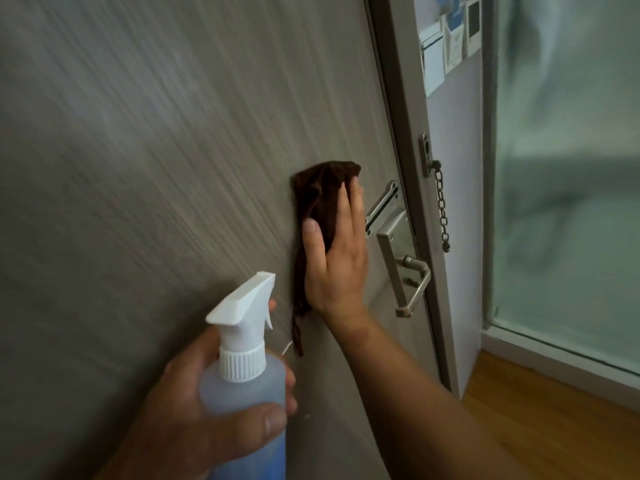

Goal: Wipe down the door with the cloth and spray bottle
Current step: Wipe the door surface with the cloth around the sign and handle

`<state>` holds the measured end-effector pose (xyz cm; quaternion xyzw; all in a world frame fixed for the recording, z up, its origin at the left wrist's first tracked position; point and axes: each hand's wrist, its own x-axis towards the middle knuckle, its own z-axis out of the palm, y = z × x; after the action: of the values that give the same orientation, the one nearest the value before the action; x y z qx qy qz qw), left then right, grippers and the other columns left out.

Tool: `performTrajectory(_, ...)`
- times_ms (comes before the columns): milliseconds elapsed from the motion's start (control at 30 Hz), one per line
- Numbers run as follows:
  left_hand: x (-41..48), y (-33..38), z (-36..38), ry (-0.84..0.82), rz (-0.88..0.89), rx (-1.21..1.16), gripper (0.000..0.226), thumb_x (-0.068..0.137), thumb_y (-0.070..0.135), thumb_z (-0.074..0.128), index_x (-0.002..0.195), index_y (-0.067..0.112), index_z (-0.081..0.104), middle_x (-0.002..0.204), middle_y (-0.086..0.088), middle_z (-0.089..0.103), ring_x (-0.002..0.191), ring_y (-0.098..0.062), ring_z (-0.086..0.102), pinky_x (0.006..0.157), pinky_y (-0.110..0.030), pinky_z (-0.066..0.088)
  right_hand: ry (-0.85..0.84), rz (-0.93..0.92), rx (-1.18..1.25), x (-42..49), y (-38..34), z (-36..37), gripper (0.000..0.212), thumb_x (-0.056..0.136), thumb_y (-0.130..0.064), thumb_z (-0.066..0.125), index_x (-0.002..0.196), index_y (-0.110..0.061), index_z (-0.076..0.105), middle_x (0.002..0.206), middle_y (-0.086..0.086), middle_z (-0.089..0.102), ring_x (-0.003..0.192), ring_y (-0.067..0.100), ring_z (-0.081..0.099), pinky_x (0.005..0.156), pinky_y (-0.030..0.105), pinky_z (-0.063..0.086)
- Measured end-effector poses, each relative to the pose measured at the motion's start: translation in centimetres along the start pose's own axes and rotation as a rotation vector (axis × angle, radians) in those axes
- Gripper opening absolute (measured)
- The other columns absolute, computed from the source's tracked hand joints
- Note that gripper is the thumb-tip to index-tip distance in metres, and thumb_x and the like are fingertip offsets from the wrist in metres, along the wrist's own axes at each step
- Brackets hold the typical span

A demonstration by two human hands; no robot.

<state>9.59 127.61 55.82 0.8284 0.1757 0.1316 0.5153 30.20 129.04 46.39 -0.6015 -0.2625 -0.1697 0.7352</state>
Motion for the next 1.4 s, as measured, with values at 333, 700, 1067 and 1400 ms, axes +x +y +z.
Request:
performTrajectory(333,-0.3,-0.8,0.3,0.013,-0.032,-0.051,0.083,0.037,0.053,0.093,0.114,0.038,0.065,0.083,-0.026,0.073,0.077,-0.043,0.071,0.072,-0.032,0.056,-0.056,0.197,0.046,-15.2,2.3,-0.5,0.069,0.107,-0.054,0.03,0.16,-0.011,0.027,0.171,0.0,0.014,0.156,0.023,0.02,0.117,0.059,0.034)
performTrajectory(700,-2.4,-0.8,-0.6,0.015,-0.03,-0.061,0.089,0.043,0.046,0.093,0.124,0.031,0.06,0.085,-0.026,0.071,0.075,-0.046,0.069,0.068,-0.039,0.057,0.02,0.192,0.057,-8.9,0.3,0.4,0.063,0.107,-0.043,0.031,0.161,-0.012,0.022,0.171,-0.001,0.013,0.157,0.012,0.01,0.126,0.048,0.021)
performTrajectory(1067,-4.1,-1.8,0.2,0.04,-0.104,-0.114,0.087,0.035,0.045,0.095,0.115,0.03,0.066,0.087,-0.024,0.072,0.078,-0.045,0.07,0.068,-0.04,0.059,0.082,0.407,0.014,-10.0,1.9,0.4,0.064,0.104,-0.045,0.03,0.16,-0.012,0.028,0.17,0.002,0.019,0.155,0.009,0.015,0.127,0.039,0.018)
performTrajectory(1400,-5.0,-3.5,0.9,0.1,-0.144,-0.143,0.087,0.032,0.044,0.095,0.113,0.028,0.066,0.086,-0.023,0.072,0.075,-0.042,0.072,0.067,-0.037,0.058,0.037,0.458,0.029,-7.8,3.9,-0.8,0.063,0.105,-0.04,0.029,0.161,-0.011,0.025,0.17,0.0,0.016,0.142,-0.013,0.007,0.106,-0.005,0.002)
